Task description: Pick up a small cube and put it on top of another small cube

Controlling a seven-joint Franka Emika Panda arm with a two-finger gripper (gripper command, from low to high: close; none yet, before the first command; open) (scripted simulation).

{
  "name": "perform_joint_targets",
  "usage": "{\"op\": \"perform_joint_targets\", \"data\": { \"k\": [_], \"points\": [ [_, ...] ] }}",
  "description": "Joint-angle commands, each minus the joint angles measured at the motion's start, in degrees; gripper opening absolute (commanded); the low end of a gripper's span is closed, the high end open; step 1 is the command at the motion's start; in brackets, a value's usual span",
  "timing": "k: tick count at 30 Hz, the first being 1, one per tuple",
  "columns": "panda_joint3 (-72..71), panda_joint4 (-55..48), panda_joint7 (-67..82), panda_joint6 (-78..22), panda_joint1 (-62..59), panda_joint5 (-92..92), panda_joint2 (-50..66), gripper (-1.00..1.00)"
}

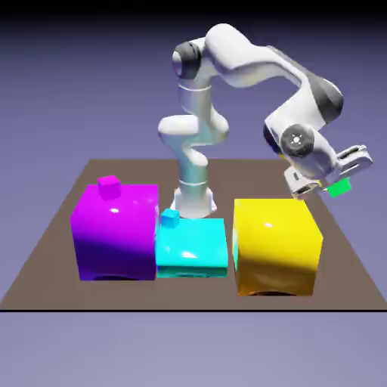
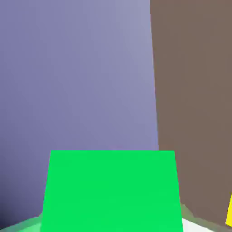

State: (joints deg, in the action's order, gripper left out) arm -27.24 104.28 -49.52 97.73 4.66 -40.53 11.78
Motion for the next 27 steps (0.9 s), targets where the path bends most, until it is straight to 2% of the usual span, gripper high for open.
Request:
{"op": "perform_joint_targets", "data": {
  "k": [1, 27],
  "points": [
    [-2.08, 1.08, 1.83, 0.95, -0.11, 0.88, -1.99, -1.00],
    [-56.07, 29.03, 49.77, 25.75, -4.01, 20.09, -53.58, -1.00]
  ]
}}
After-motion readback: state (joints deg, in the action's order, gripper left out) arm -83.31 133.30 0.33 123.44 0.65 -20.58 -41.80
